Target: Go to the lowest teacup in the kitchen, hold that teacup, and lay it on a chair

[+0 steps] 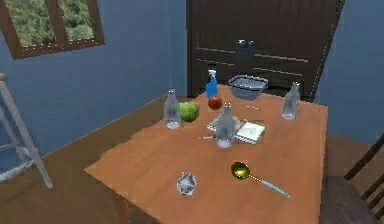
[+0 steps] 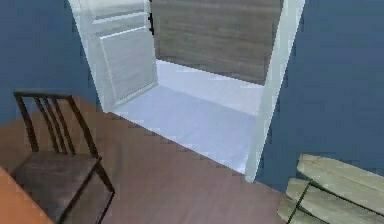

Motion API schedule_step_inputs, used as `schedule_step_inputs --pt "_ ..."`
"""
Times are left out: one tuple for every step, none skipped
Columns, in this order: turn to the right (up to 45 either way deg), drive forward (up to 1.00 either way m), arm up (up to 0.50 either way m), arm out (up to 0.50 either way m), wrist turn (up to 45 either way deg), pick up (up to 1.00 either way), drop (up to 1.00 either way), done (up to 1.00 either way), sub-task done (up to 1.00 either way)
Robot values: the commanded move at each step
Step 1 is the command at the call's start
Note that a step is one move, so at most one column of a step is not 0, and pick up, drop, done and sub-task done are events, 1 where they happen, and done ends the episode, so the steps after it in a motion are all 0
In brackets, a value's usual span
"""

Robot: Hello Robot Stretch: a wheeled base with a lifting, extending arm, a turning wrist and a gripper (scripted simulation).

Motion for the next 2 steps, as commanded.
schedule_step_inputs --pt "-45.0 0.0 0.0 0.0 0.0 0.0 0.0 0.0 0.0" --pt "-39.0 0.0 0.0 0.0 0.0 0.0 0.0 0.0 0.0"
